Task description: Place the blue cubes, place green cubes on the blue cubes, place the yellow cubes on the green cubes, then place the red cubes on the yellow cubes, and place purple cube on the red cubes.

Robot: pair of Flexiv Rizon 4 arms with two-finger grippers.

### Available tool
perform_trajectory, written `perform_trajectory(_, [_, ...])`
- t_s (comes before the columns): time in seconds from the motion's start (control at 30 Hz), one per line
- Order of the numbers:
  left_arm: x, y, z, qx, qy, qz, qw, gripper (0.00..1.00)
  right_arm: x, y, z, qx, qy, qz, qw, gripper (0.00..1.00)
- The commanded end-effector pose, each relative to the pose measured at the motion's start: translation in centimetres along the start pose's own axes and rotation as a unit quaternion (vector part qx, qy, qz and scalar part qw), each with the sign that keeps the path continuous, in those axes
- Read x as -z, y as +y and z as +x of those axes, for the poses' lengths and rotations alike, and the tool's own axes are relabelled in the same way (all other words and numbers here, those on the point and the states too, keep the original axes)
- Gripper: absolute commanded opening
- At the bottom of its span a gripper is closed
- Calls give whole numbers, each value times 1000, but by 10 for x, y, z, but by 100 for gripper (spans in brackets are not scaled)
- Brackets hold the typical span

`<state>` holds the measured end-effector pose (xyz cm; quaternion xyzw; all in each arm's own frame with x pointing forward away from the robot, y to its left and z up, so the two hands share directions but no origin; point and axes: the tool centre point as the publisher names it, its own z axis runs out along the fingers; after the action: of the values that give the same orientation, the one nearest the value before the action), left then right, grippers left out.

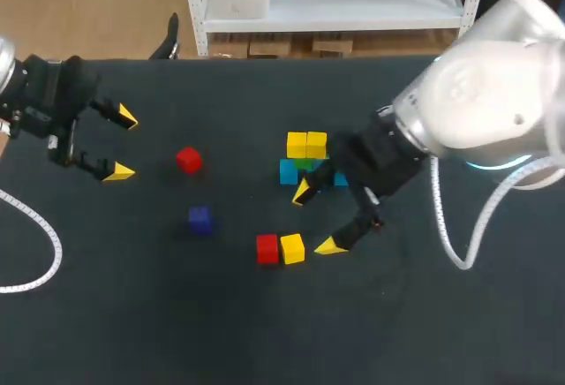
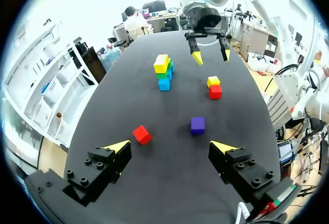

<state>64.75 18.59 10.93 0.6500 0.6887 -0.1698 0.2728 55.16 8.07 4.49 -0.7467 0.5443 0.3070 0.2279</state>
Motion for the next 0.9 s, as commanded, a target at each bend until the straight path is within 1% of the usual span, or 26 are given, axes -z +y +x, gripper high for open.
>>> perform_trajectory(0.03, [0, 1, 2, -2, -2, 0, 1000, 100, -27, -3, -4, -5, 15, 0, 1000, 100])
perform_trajectory(0.17, [0, 1, 2, -2, -2, 0, 1000, 100, -33, 3, -4, -18, 16, 28, 999, 100])
perform_trajectory(0.3, [0, 1, 2, -2, -2, 0, 1000, 100, -37, 8, -3, -31, 10, 46, 998, 100])
perform_trajectory(0.6, [0, 1, 2, -2, -2, 0, 1000, 100, -38, 15, 7, -50, 1, 63, 997, 100])
perform_trajectory(0.9, [0, 1, 2, -2, -2, 0, 1000, 100, -36, 13, 16, -62, 5, 67, 996, 100])
